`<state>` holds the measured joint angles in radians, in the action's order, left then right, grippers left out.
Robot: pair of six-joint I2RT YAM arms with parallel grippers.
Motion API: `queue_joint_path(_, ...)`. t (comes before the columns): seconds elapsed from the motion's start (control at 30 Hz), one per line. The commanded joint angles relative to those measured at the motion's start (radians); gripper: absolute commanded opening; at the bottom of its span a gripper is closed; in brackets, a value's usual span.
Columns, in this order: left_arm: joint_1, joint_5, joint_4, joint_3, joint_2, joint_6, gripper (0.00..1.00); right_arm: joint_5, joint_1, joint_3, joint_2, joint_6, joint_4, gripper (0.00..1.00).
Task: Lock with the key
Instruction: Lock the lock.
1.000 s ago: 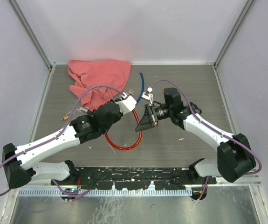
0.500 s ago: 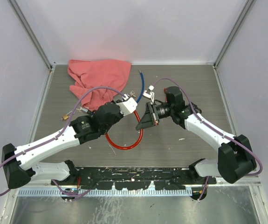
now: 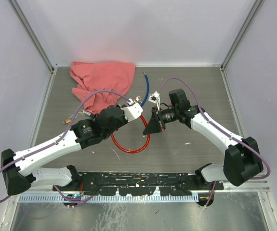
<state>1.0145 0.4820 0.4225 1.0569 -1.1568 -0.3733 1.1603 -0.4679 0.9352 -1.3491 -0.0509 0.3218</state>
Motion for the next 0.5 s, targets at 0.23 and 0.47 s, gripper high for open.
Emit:
queue_joint_path(0.23, 0.023, -0.279, 0.105, 0.069, -0.029, 0.011, 0.05, -0.064, 0.002, 0.068, 0.035, 0.419, 0.003, 0.01)
queue_joint_path(0.47, 0.03, -0.244, 0.109, 0.08, -0.07, 0.02, 0.0, -0.135, 0.002, 0.04, 0.028, 0.502, -0.051, 0.01)
